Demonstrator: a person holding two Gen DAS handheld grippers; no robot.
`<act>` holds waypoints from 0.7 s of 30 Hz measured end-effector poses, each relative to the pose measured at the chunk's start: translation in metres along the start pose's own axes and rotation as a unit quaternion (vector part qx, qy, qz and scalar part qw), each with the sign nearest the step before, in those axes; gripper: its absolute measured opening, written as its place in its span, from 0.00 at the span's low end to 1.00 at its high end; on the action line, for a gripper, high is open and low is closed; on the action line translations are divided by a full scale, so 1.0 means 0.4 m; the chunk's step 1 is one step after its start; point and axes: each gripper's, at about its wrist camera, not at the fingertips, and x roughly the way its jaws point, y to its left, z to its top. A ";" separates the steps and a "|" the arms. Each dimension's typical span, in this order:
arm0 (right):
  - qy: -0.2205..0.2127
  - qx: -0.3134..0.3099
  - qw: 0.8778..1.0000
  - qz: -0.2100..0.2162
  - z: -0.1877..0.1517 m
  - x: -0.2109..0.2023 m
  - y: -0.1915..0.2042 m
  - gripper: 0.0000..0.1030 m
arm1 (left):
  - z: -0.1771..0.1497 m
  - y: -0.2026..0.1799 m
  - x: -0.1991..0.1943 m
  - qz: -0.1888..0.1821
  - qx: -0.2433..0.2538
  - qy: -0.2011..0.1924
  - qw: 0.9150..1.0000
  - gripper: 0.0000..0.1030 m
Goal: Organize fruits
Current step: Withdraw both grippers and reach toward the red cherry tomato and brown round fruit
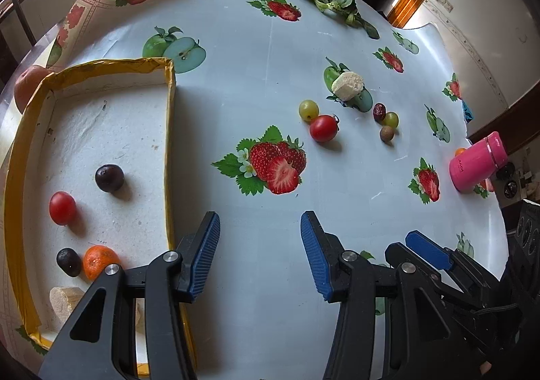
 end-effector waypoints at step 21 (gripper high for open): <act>-0.018 0.046 0.998 -0.048 0.155 0.100 -0.174 0.46 | 0.121 -0.102 0.193 -0.039 -0.018 0.028 0.999 0.47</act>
